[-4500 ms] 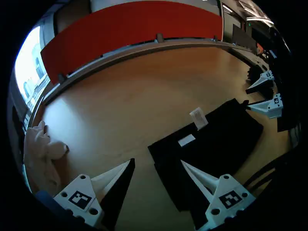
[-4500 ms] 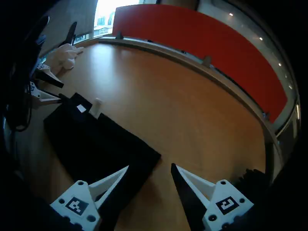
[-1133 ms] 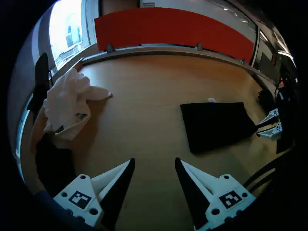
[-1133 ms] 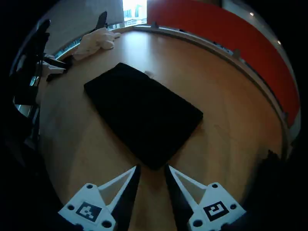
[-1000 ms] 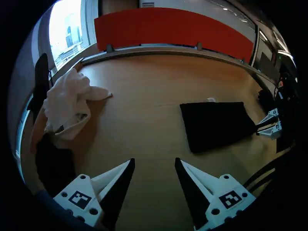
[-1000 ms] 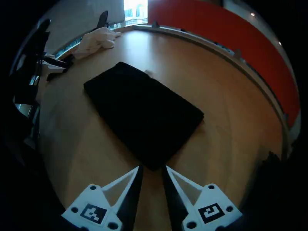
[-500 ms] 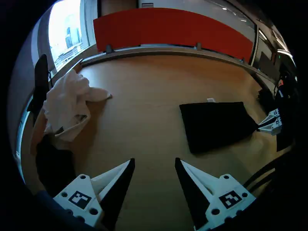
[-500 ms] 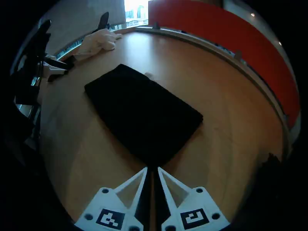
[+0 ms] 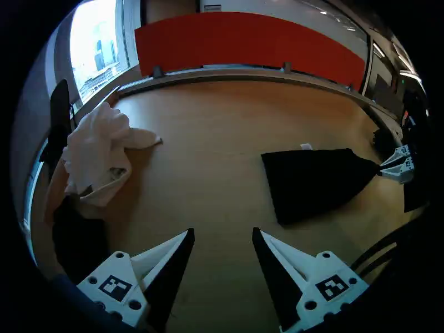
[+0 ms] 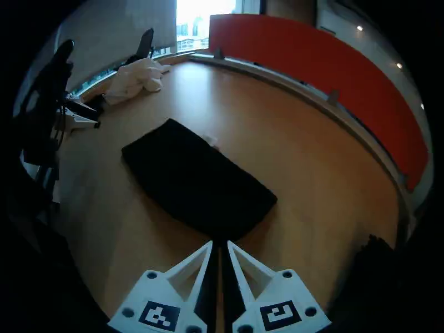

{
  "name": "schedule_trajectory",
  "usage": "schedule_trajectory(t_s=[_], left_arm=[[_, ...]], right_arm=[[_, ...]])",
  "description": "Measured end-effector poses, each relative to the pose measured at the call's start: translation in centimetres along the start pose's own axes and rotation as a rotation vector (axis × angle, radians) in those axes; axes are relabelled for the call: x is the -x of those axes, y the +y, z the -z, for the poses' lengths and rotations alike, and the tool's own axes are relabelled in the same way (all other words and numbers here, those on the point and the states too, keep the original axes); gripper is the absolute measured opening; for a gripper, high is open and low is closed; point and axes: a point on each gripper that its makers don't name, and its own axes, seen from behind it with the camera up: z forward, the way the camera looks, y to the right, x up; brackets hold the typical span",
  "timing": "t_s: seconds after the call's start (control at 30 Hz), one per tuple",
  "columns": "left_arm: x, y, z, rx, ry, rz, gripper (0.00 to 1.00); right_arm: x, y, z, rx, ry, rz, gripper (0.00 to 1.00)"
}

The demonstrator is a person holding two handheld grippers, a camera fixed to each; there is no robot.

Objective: Fold towel

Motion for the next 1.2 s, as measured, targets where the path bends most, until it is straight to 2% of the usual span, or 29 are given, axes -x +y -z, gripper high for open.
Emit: schedule_trajectory(t_s=[0.4, 0.77, 1.0, 1.2], left_arm=[[-0.4, 0.2, 0.0, 0.005, 0.007, 0.001, 0.76], [-0.6, 0.2, 0.0, 0.006, 0.010, 0.001, 0.76], [-0.6, 0.4, 0.0, 0.009, 0.010, 0.001, 0.77], [-0.9, 0.5, 0.1, 0.012, 0.016, 0.004, 0.76]], right_arm=[[-4.5, 1.7, 3.4, 0.062, 0.062, 0.067, 0.09], [-6.5, 3.6, 6.0, 0.104, 0.091, 0.095, 0.09], [-6.4, 3.2, 5.7, 0.093, 0.082, 0.116, 0.09], [-6.9, 1.6, 4.8, 0.058, 0.085, 0.128, 0.08]])
